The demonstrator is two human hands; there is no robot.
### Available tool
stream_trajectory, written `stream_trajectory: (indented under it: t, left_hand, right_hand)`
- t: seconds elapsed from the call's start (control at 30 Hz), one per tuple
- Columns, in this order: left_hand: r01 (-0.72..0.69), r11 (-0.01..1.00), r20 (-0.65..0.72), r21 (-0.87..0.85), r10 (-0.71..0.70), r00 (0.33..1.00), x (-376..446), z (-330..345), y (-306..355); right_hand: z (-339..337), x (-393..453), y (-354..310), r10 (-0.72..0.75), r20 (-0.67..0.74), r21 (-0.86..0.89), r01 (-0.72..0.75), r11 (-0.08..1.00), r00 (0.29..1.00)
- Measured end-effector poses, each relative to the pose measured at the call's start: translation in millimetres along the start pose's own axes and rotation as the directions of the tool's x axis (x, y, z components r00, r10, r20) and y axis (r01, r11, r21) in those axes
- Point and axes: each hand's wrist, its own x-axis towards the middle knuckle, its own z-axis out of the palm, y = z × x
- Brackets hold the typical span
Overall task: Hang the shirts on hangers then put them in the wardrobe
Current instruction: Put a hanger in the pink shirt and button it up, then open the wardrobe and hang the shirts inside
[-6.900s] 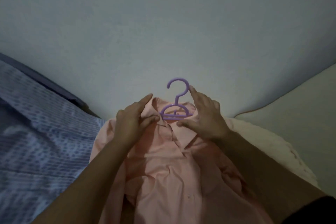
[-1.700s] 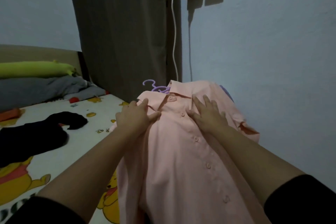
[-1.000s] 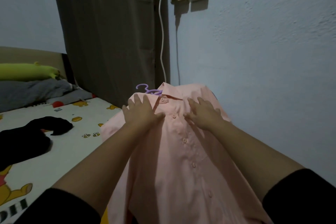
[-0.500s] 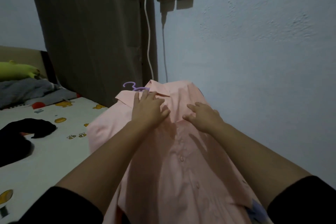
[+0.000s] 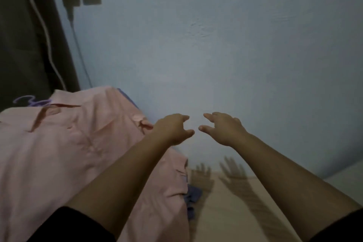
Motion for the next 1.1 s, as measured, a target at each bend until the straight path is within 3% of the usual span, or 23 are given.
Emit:
stream_trajectory:
  t: [0.3, 0.53, 0.83, 1.0, 1.1]
  left_hand:
    - [-0.326, 0.940, 0.140, -0.096, 0.337, 0.931, 75, 69, 143]
    - [-0.577, 0.791, 0.149, -0.204, 0.607, 0.780, 94, 30, 261]
    - [-0.865, 0.397, -0.023, -0.305, 0.905, 0.424, 55, -91, 420]
    - [-0.933, 0.149, -0.114, -0.329, 0.974, 0.196, 11, -149, 503]
    - [-0.935, 0.006, -0.178, -0.355, 0.981, 0.074, -18, -178, 553]
  right_hand:
    - [-3, -35, 156, 0.340, 0.036, -0.042, -0.338, 0.940, 0.940]
    - [-84, -99, 209, 0.585, -0.048, -0.059, -0.587, 0.808, 0.810]
    - [-265, -219, 206, 0.835, -0.251, -0.116, -0.871, 0.477, 0.490]
    - [-348, -291, 199, 0.862, -0.416, -0.106, -0.957, 0.270, 0.289]
    - [-392, -334, 198, 0.842, -0.497, -0.130, -0.977, 0.169, 0.212]
